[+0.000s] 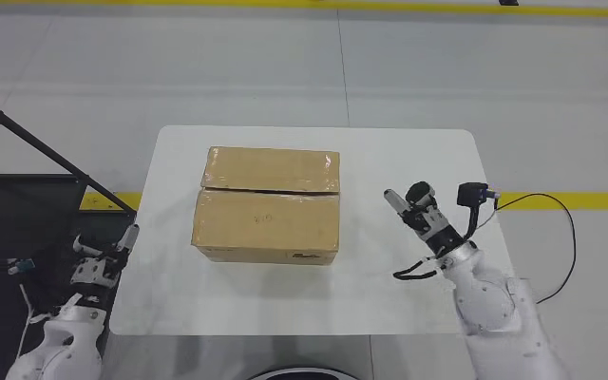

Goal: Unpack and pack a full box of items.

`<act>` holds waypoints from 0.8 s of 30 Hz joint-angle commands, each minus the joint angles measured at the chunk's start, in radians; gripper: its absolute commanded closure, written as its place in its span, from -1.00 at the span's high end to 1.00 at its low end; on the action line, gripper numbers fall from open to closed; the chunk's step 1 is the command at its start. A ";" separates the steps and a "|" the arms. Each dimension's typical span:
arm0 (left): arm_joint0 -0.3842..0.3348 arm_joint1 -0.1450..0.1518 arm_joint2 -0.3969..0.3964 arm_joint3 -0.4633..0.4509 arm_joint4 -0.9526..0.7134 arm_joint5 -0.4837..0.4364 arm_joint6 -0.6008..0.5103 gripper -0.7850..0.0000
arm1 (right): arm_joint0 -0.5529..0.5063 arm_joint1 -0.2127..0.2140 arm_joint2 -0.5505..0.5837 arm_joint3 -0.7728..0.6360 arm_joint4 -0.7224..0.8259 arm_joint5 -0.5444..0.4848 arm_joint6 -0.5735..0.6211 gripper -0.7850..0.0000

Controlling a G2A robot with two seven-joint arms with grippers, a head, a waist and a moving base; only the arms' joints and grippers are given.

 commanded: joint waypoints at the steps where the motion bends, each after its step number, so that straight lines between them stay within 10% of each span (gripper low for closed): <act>1: -0.022 0.000 0.010 -0.003 -0.062 -0.023 -0.040 1.00 | 0.038 -0.002 -0.012 0.035 0.155 -0.035 0.061 1.00; 8: -0.071 0.001 0.018 -0.020 -0.224 -0.067 -0.165 1.00 | 0.141 -0.007 -0.064 0.121 0.502 -0.121 0.252 1.00; 24: -0.079 0.001 0.016 -0.034 -0.316 -0.100 -0.227 1.00 | 0.154 -0.004 -0.080 0.132 0.477 -0.094 0.290 1.00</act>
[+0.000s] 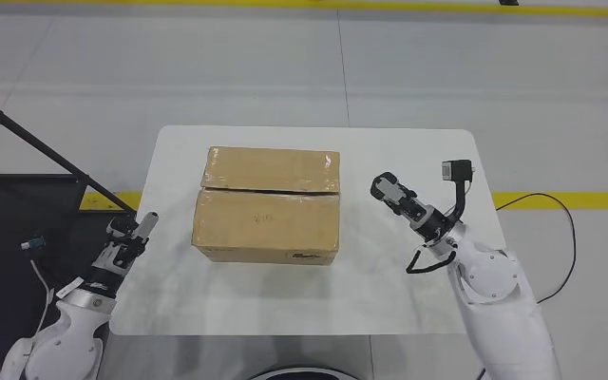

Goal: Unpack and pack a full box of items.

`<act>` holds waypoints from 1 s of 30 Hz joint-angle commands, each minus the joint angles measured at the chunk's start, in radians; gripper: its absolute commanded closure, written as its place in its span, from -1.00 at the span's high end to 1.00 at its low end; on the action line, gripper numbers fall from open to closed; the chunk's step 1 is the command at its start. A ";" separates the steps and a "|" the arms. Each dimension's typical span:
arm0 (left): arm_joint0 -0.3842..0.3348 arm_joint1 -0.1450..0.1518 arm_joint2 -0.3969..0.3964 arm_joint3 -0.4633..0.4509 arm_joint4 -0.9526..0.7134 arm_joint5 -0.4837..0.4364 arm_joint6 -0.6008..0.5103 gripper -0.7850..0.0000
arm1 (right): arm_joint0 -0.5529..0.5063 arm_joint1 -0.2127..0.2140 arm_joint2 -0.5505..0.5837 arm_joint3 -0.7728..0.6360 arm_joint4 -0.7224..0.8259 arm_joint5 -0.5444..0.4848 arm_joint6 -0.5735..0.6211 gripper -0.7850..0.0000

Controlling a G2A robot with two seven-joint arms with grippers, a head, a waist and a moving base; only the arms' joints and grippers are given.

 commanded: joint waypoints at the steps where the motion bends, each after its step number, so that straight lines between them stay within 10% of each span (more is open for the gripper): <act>1: -0.009 -0.001 0.016 -0.010 -0.064 0.000 -0.019 1.00 | -0.007 -0.001 -0.022 -0.009 -0.005 0.001 0.014 1.00; 13: -0.082 -0.003 0.002 0.033 -0.464 0.096 -0.172 1.00 | 0.049 -0.008 -0.099 0.105 0.115 -0.032 0.103 1.00; 30: -0.082 -0.003 0.002 0.033 -0.464 0.096 -0.172 1.00 | 0.113 -0.019 -0.156 0.197 0.249 -0.052 0.144 1.00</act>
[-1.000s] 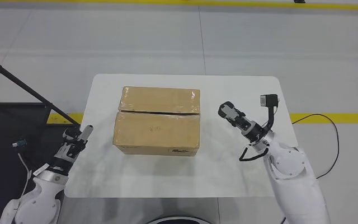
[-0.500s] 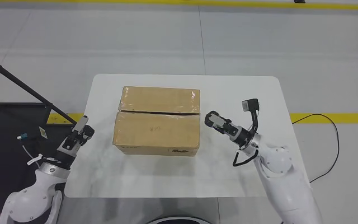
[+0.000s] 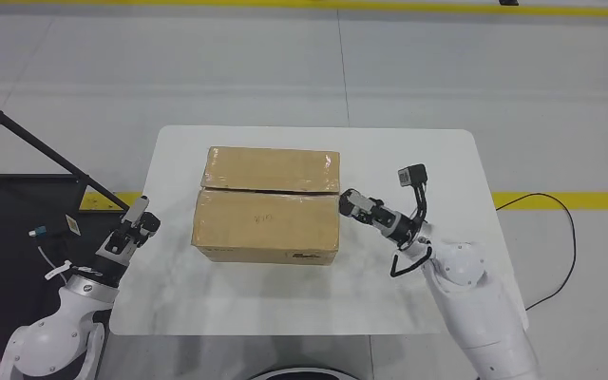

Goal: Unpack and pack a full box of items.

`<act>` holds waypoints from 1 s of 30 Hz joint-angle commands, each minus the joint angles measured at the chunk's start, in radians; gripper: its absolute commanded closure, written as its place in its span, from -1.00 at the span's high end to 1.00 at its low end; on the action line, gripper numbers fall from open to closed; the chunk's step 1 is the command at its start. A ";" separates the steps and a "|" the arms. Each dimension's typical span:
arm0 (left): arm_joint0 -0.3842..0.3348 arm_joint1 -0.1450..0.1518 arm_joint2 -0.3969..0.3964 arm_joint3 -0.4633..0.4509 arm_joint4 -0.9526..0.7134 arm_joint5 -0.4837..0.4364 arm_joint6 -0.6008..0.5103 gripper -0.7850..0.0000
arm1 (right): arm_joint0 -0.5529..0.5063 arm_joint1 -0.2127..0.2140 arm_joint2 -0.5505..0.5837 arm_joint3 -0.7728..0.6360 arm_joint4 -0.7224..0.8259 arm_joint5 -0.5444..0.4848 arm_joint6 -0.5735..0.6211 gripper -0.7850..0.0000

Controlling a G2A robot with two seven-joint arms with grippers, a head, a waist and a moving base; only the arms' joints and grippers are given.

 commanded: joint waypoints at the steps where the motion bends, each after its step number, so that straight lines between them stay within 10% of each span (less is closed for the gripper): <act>1: 0.000 0.000 0.000 0.000 0.000 0.000 0.000 1.00 | 0.002 -0.001 0.003 0.005 0.029 -0.011 0.002 1.00; 11: 0.000 0.000 0.000 0.000 0.000 0.000 0.000 1.00 | 0.001 -0.003 0.025 0.005 0.268 -0.096 0.099 1.00; 30: 0.000 0.000 0.000 0.000 0.000 0.000 0.000 1.00 | 0.026 0.002 0.002 0.040 0.011 0.007 0.017 1.00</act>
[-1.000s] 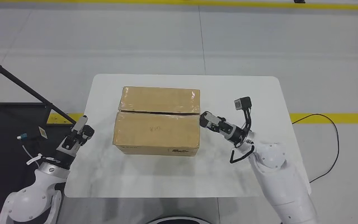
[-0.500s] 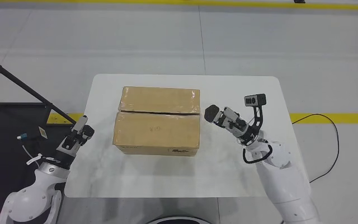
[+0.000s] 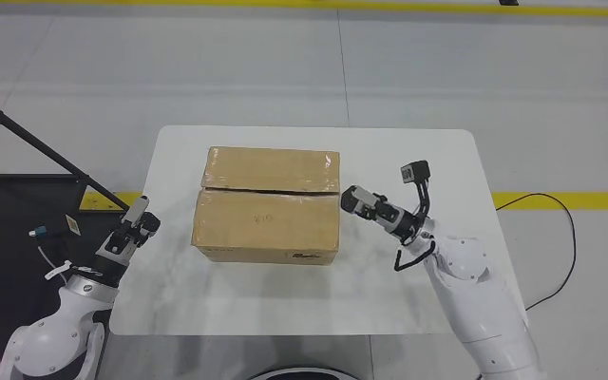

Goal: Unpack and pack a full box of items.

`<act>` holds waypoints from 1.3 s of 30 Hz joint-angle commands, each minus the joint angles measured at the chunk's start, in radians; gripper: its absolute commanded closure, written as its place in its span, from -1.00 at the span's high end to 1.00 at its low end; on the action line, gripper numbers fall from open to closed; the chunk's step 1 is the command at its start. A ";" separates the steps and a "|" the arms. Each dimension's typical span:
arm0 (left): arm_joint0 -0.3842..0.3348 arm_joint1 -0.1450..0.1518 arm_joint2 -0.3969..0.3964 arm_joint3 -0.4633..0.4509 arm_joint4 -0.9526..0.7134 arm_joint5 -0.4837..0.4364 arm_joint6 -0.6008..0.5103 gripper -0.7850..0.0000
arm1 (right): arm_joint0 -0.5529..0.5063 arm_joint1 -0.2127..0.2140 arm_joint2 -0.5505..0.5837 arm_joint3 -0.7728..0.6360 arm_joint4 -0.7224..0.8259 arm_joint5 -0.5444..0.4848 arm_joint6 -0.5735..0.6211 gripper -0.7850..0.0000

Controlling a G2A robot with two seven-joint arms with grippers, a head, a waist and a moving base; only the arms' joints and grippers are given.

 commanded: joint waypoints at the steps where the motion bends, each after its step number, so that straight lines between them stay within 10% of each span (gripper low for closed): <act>1: 0.000 0.000 0.000 0.000 0.000 0.000 0.000 1.00 | 0.000 0.000 -0.003 0.000 0.007 0.000 0.003 1.00; 25: -0.004 0.000 0.005 -0.005 -0.003 -0.006 -0.002 1.00 | 0.015 -0.008 -0.029 -0.038 0.379 -0.084 0.283 1.00; 39: 0.038 0.008 -0.034 -0.006 -0.044 -0.258 -0.200 1.00 | -0.020 0.008 -0.063 -0.156 0.313 -0.043 0.510 1.00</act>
